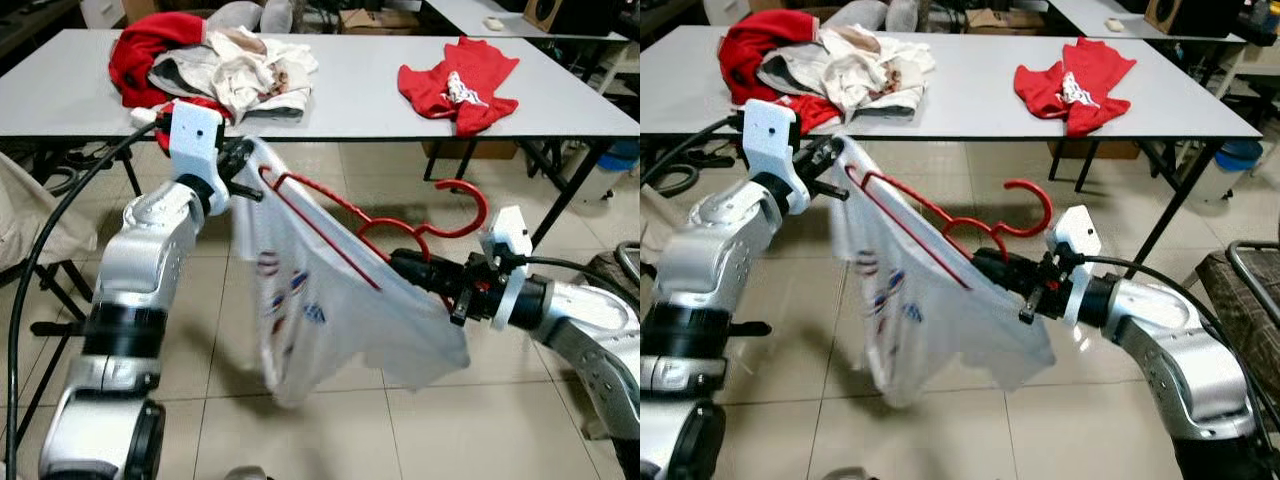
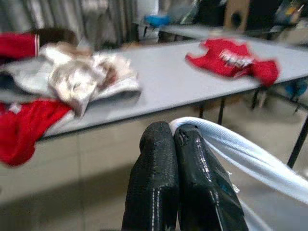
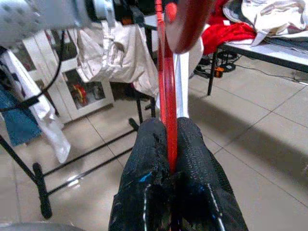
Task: Hang hanger
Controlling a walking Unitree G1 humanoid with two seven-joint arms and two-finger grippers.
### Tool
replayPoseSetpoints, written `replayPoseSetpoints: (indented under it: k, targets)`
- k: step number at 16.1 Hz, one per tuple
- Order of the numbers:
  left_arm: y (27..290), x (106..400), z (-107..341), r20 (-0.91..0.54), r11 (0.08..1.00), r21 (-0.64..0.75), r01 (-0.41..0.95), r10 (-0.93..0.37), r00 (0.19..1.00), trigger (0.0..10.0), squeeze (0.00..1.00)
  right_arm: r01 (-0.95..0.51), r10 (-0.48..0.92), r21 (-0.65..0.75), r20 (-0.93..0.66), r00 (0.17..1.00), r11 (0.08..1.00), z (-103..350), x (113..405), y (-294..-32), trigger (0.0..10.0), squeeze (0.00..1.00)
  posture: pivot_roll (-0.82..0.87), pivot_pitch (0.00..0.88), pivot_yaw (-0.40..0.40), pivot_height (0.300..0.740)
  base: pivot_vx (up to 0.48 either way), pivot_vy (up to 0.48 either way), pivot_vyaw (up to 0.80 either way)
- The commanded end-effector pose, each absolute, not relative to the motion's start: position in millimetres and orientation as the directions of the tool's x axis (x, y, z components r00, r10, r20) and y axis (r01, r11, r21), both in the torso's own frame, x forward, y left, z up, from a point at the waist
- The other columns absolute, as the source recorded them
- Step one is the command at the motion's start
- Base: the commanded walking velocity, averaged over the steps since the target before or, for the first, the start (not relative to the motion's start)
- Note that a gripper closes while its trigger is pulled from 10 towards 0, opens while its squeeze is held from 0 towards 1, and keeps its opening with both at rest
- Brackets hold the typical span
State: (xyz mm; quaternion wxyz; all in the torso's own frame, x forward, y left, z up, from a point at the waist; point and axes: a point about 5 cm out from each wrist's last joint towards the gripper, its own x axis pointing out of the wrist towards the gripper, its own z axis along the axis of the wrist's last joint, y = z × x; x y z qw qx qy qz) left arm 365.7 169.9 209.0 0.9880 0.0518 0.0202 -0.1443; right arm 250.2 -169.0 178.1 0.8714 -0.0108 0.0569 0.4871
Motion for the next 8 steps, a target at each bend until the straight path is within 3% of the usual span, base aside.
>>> replayPoseSetpoints:
  k: [1, 7, 8]
  targets:
    - [178.0, 370.9, 212.6, -0.049, 0.963, 0.125, 0.240, -0.235, 0.971, 0.0, 0.00, -0.847, 0.846, 0.032, -0.091, 0.526, 0.530, 185.3, 247.5, -175.7, 0.0, 0.00, 0.06, 0.000, 0.010, 0.740, 0.000, 0.000, 0.00]
    - [181.3, 383.8, 181.8, -0.122, 0.970, -0.077, 0.231, -0.239, 0.963, 0.0, 0.00, -0.768, 0.769, 0.039, -0.037, 0.638, 0.639, 189.3, 247.0, -187.1, 0.0, 0.00, 0.05, 0.000, 0.025, 0.740, 0.000, 0.000, 0.00]
    - [175.5, 379.8, 172.8, -0.138, 0.955, -0.106, 0.278, -0.291, 0.947, 0.0, 0.00, -0.674, 0.673, 0.044, 0.042, 0.739, 0.737, 196.9, 260.4, -192.2, 0.0, 0.00, 0.05, 0.000, 0.030, 0.740, 0.000, 0.000, 0.00]
